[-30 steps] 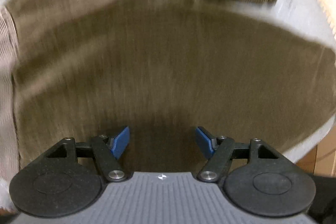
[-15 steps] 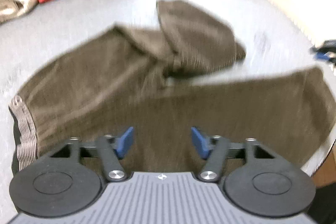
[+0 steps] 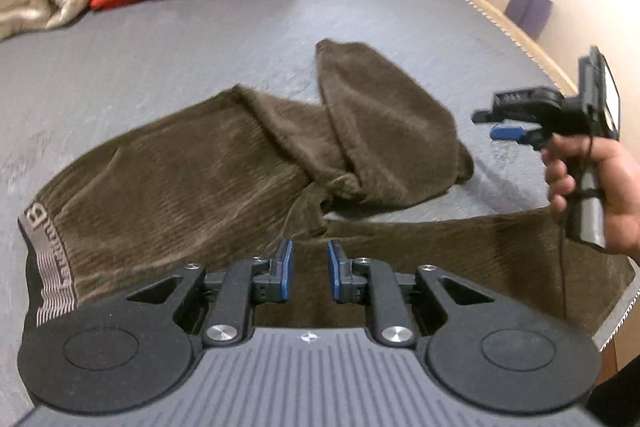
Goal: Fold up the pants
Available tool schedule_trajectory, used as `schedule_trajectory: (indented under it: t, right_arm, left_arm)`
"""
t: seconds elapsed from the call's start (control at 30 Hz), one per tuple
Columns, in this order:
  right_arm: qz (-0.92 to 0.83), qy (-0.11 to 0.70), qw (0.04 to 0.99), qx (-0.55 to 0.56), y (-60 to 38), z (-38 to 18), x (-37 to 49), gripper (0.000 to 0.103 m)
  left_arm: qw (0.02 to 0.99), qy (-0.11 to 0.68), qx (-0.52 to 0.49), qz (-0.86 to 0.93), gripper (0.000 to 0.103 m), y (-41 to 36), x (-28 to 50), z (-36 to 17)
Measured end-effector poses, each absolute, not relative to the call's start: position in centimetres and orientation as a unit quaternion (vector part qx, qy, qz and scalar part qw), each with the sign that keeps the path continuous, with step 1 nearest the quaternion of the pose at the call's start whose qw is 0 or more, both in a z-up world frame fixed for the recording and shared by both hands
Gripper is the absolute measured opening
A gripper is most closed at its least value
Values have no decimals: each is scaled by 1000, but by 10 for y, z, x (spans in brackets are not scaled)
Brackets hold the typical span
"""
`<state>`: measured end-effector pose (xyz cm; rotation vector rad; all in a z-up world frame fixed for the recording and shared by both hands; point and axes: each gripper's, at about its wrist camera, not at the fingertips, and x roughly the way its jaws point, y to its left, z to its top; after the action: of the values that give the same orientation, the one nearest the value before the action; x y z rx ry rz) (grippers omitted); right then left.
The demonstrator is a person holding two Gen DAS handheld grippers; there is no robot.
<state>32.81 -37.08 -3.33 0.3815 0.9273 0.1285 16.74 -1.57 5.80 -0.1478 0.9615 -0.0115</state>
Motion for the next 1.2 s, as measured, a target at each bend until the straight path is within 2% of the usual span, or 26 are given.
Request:
schedule_trajectory:
  t: [0.1,0.13,0.27,0.3,0.33,0.37,0.6,0.73,0.83,0.9,1.0,1.07,1.2]
  right_arm:
    - [76,449,875,166,-337,-41,344,44]
    - [80,452,875,156,-329,-44,347,49]
    - [107,463,875,85,-287,-56,350,52]
    - [112,461,878,62,-280,-57,347,49]
    - [117,454,883,35,-275,-55,343,26]
    - [122,446,886,16,-270,-52,341,7]
    - [203,387,899,-18,-267,1,304,7]
    - [303,333,887,-107,-258,32,252,7]
    - [388,318,852,-147,-256,32,208,7]
    - [432,346,817,-162,-256,22,189,8]
    - [460,373,785,-179,-263,10,172,10]
    - [462,384,789,-133,-281,18,178,10]
    - [399,373,837,35,-339,42,221,15]
  left_arm:
    - [881,468,-77,1,26,-5,166,56]
    - [880,468,-79,5,26,-1,166,56]
    - [883,462,-84,14,27,17,161,60]
    - [883,462,-86,19,27,23,160,60]
    - [882,463,-88,23,27,28,160,60]
    - [881,464,-91,29,27,34,159,60]
    - [878,461,-120,51,27,62,148,77]
    - [867,462,-171,70,27,78,156,97]
    - [878,441,-170,69,28,79,174,117]
    - [889,424,-162,62,42,75,182,124]
    - [903,411,-112,47,46,60,188,107]
    - [887,448,-97,59,44,51,196,88]
    - [879,460,-126,12,44,40,212,71]
